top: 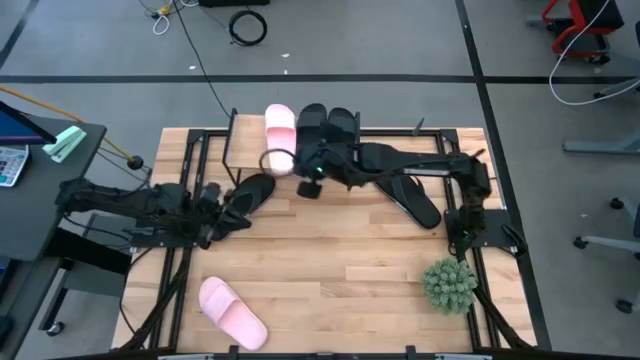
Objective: Pick and place slides into the shelf
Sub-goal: Put the pink slipper on the shelf
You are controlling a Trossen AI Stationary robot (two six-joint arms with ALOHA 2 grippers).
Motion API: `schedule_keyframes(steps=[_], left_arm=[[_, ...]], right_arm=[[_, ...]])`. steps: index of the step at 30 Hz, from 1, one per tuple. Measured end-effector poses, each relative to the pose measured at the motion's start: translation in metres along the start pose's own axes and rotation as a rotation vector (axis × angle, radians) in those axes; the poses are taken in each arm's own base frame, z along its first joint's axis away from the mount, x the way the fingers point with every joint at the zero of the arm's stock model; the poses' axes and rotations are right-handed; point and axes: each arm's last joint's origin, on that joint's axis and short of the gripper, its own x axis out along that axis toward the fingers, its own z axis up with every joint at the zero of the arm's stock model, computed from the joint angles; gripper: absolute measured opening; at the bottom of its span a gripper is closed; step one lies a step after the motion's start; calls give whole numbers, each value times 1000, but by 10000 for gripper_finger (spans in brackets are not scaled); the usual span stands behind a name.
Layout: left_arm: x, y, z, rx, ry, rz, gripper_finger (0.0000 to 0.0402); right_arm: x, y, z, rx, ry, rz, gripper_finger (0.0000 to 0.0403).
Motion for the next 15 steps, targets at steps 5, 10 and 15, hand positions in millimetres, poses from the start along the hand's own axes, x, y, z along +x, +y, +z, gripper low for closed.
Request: schedule_keyframes(steps=[5,10,15], left_arm=[[15,-7,-10,-110,117,-24,27],[32,-33,-6,-184,289,-50,24],[60,-72,8,-243,402,-98,9]], right_arm=[[-40,9,-7,67,66,109,114],[-52,26,-11,22,92,148,114],[-41,44,-14,-47,117,164,114]])
